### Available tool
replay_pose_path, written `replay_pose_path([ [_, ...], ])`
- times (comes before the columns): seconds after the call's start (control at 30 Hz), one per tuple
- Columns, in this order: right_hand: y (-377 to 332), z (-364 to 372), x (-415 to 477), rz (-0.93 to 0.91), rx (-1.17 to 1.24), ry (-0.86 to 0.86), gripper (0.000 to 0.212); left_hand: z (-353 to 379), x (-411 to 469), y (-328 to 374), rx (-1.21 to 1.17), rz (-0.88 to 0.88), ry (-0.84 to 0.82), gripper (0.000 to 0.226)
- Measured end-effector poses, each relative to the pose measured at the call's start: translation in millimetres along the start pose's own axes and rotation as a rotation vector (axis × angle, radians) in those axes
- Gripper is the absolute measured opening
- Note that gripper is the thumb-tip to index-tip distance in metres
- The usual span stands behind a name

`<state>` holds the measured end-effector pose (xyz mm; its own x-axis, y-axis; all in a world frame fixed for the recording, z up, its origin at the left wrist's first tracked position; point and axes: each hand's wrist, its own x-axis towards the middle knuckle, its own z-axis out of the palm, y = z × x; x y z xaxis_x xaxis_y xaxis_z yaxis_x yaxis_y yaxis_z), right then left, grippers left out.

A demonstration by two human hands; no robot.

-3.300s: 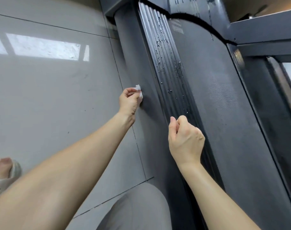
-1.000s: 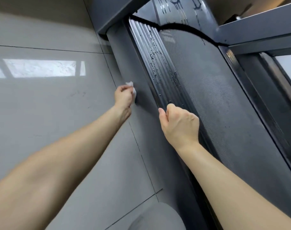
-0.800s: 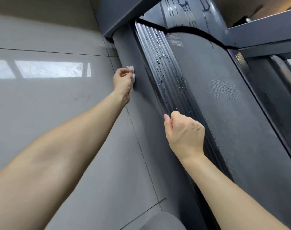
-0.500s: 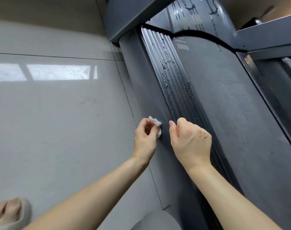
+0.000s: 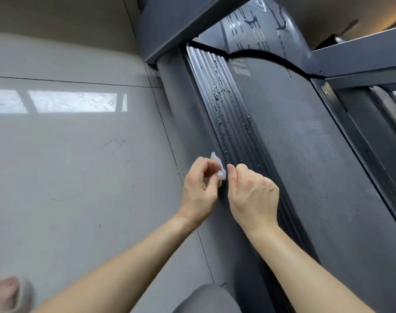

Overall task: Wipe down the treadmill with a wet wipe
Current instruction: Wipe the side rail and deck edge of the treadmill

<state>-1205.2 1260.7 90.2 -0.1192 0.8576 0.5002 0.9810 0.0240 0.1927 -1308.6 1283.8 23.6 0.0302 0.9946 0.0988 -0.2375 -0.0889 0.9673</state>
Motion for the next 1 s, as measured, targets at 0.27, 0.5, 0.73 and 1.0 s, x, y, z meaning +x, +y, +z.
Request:
replay_pose_path([
  [0.27, 1, 2, -2, 0.004, -0.013, 0.001, 0.036, -3, 24, 7, -0.145, -0.091, 0.019, 0.015],
  [0.5, -2, -1, 0, 0.01, -0.062, -0.065, 0.04, -23, 96, 9, -0.257, -0.197, 0.142, 0.016],
  [0.73, -6, -7, 14, -0.046, -0.14, -0.172, 0.039, -10, -4, 9, -0.146, -0.25, -0.105, 0.012],
  [1.0, -20, 36, 76, -0.078, -0.18, -0.042, 0.036, -41, 160, 11, -0.158, -0.206, 0.121, 0.016],
])
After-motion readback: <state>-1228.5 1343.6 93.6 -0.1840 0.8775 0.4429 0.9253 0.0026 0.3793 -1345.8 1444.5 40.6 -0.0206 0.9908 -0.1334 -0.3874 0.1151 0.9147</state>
